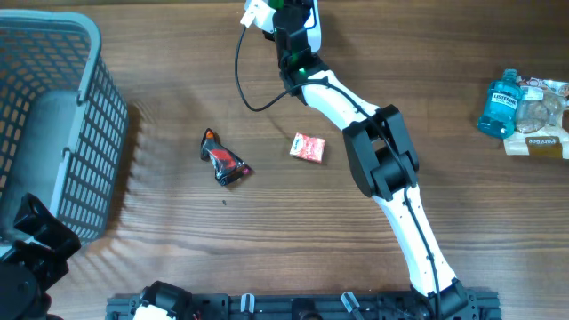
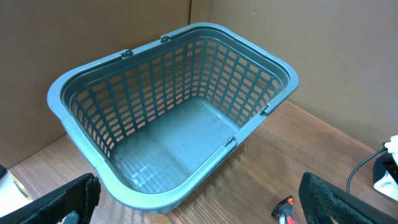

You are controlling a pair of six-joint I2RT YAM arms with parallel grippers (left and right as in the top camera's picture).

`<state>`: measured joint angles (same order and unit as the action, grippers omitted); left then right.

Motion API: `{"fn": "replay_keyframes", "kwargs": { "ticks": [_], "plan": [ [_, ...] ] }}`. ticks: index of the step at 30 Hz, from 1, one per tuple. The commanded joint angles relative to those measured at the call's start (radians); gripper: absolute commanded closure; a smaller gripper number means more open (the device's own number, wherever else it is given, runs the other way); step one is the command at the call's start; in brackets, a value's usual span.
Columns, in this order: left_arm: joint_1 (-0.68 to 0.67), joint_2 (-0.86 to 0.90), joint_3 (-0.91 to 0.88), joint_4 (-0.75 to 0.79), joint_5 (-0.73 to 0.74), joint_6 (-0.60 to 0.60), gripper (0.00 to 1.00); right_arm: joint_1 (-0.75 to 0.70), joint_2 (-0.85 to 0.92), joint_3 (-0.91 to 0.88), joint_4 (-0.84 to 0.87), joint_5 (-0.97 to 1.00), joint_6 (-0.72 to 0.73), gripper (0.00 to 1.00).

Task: Scan the item barcode
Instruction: 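Hold the jar's label in front of the scanner window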

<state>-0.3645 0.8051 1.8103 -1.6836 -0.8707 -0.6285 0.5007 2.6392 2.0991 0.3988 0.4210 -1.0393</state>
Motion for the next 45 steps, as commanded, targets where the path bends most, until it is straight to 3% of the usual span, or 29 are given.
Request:
{"fn": "replay_keyframes", "kwargs": {
  "ticks": [1, 8, 35, 45],
  "plan": [
    [0.005, 0.008, -0.006, 0.000, -0.021, 0.020, 0.00, -0.005, 0.042, 0.019, 0.016, 0.063, -0.117, 0.60],
    [0.005, 0.008, -0.006, 0.000, -0.063, 0.021, 0.00, -0.004, 0.042, 0.019, 0.074, 0.124, -0.191, 0.61],
    [0.005, 0.008, -0.007, 0.000, -0.070, 0.023, 0.00, 0.017, 0.043, 0.019, 0.063, 0.157, -0.153, 0.61],
    [0.005, 0.008, -0.007, 0.000, -0.070, 0.023, 0.00, 0.017, 0.016, 0.019, 0.188, 0.237, -0.209, 0.61]
  ]
}}
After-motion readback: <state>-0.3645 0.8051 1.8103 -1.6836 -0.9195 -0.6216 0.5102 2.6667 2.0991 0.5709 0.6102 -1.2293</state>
